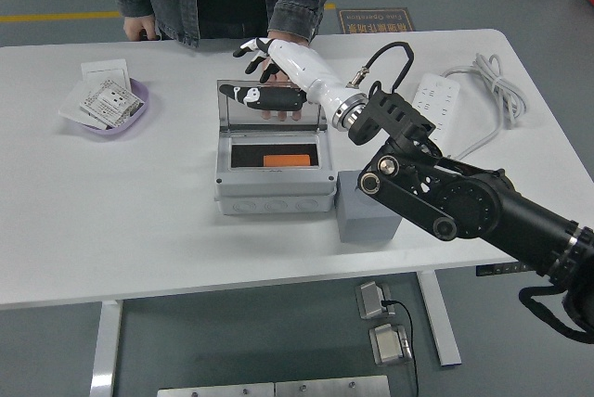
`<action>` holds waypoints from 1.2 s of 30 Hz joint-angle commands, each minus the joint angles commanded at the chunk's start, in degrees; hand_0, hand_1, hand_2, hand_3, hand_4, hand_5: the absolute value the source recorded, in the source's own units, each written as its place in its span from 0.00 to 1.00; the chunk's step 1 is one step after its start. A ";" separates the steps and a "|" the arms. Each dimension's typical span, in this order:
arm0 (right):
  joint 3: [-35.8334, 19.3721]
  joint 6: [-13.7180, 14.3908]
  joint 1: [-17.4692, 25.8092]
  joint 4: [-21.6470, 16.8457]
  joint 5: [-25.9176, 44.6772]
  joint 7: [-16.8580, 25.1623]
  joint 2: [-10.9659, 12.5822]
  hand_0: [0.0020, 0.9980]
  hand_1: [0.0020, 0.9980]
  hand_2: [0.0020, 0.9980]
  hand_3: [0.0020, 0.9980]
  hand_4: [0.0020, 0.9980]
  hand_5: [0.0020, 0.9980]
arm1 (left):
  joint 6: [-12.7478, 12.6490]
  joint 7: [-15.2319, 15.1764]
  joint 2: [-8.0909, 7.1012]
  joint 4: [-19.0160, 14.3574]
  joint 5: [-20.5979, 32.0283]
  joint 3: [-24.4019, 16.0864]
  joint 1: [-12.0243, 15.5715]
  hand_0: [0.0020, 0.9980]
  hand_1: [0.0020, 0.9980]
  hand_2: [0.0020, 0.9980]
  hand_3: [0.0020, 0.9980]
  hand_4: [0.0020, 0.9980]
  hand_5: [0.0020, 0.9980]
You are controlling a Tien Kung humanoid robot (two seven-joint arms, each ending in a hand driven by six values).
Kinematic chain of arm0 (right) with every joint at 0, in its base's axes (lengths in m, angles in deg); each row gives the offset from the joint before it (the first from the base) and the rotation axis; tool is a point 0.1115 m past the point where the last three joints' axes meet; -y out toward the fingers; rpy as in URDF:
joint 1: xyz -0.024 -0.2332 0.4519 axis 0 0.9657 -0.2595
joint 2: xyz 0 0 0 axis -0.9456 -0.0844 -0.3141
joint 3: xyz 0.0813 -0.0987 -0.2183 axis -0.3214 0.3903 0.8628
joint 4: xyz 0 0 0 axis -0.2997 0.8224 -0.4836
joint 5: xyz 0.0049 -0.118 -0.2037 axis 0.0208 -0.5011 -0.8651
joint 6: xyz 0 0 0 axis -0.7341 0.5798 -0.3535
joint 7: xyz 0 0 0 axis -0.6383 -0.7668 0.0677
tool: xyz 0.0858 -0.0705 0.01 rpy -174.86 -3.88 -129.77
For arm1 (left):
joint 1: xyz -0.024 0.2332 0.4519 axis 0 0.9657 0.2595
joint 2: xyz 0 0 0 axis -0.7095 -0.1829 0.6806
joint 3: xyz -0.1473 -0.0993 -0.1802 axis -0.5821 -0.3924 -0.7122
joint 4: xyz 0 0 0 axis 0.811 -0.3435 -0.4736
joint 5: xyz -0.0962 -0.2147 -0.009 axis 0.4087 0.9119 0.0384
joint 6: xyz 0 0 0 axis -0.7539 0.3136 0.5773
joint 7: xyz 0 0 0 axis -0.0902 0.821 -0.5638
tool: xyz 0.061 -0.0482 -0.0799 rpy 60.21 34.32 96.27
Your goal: Pick up the cylinder from the cube,place it in the box,flap close box
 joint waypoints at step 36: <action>1.82 -1.62 -0.88 15.80 4.81 2.55 -2.69 0.63 0.65 0.66 0.68 0.82 0.70 | -0.13 -0.43 0.38 0.00 -0.22 0.36 -0.51 0.62 0.68 0.63 0.63 0.72 0.49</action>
